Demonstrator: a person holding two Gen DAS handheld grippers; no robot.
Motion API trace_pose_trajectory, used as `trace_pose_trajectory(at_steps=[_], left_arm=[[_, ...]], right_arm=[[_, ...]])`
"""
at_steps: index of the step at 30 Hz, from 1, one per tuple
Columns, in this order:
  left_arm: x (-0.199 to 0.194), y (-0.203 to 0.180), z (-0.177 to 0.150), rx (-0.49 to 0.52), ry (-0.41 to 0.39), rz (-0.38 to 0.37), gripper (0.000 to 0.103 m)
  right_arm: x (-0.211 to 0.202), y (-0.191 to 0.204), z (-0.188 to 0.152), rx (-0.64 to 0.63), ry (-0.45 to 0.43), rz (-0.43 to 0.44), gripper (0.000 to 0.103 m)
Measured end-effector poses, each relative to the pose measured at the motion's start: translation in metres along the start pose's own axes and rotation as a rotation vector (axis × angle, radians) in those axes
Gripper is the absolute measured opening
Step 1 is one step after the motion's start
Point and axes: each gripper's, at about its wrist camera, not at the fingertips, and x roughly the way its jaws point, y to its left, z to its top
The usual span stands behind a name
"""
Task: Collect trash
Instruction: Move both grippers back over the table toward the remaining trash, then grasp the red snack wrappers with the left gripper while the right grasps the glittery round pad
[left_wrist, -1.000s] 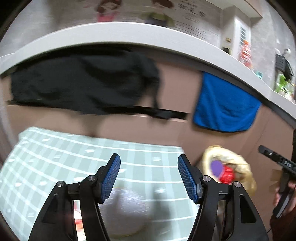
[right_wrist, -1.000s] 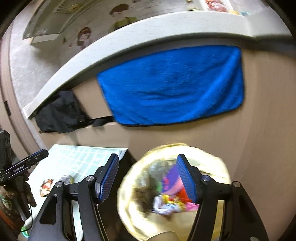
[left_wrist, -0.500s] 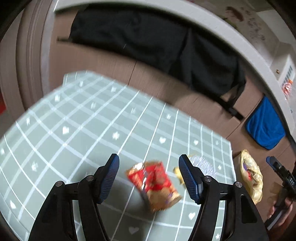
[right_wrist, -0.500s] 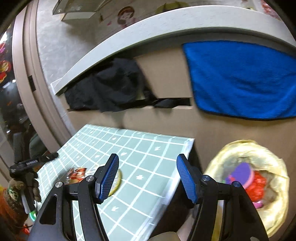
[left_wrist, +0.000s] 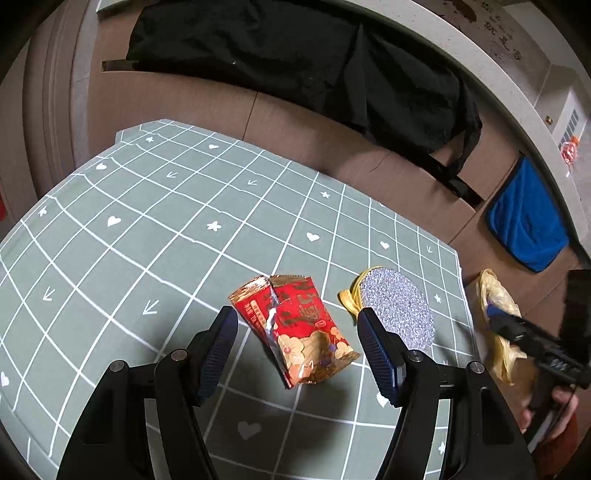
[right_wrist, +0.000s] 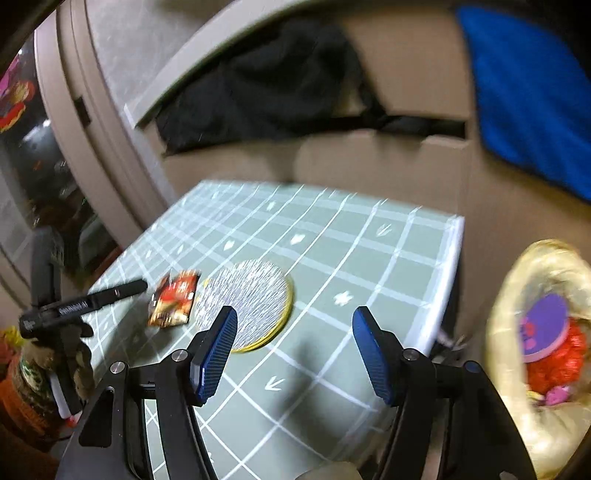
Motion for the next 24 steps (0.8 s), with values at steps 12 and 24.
trace_pose_trajectory(at_steps=[12, 24], left_arm=[[-0.045, 0.048, -0.010, -0.090, -0.052, 0.027, 0.068], [-0.062, 0.081, -0.019, -0.163, -0.081, 0.023, 0.068]], right_arm=[[0.089, 0.033, 0.013, -0.055, 0.114, -0.038, 0.062], [0.114, 0.055, 0.014, -0.036, 0.149, -0.048, 0.096]])
